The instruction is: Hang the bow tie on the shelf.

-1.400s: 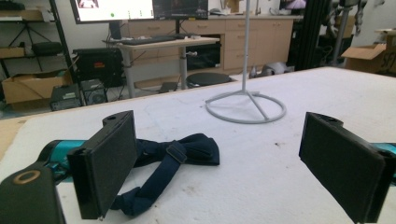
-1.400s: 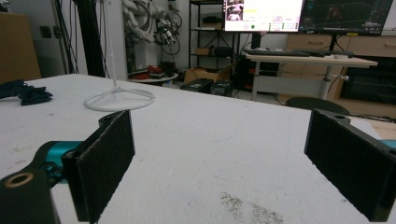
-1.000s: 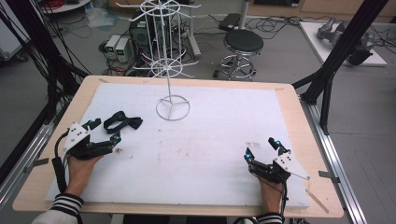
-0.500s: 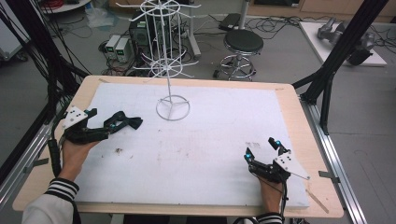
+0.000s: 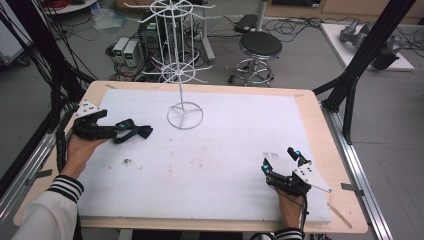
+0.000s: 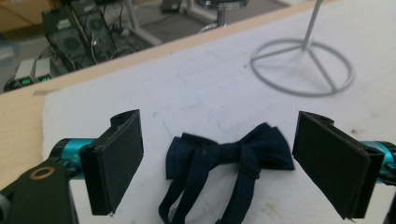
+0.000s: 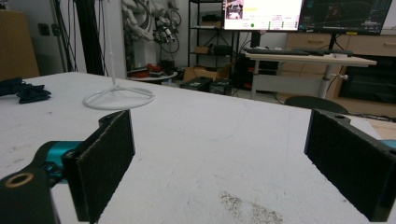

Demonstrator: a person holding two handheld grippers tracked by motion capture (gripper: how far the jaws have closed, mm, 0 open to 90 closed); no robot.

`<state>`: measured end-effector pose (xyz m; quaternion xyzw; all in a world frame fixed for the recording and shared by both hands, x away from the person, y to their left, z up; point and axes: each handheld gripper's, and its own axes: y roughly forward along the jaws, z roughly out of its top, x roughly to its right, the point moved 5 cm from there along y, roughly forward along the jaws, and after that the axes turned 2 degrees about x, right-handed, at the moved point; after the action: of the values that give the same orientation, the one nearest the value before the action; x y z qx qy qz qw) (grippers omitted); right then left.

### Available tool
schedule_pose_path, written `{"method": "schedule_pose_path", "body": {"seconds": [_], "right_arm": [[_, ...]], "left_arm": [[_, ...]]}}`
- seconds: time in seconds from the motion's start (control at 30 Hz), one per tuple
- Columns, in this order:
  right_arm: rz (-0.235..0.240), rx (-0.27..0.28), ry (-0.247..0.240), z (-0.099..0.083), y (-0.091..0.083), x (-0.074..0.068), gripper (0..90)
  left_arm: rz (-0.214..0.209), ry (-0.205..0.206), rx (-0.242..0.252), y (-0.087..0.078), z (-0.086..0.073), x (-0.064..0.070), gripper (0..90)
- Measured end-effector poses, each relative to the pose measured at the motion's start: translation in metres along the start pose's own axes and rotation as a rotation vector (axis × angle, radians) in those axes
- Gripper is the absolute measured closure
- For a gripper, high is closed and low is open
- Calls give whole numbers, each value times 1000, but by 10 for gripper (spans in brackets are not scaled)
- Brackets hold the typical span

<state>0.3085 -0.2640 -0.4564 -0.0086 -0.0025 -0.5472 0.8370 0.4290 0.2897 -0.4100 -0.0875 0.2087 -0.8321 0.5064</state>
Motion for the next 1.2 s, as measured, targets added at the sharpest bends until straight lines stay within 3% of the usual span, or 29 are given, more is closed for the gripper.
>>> {"method": "schedule_pose_path", "body": {"seconds": [0.6, 0.63, 0.97, 1.2], "right_arm": [[0, 1, 2, 0, 0, 0, 76], [1, 2, -1, 0, 0, 0, 76], [3, 1, 6, 0, 0, 0, 76], [2, 1, 7, 0, 0, 0, 76]], "left_arm": [[-3, 28, -210, 27, -10, -17, 227], [-4, 33, -239, 31, -12, -19, 228], [-20, 28, -338, 42, -19, -24, 269], [-26, 21, -376, 48, -22, -25, 280]]}}
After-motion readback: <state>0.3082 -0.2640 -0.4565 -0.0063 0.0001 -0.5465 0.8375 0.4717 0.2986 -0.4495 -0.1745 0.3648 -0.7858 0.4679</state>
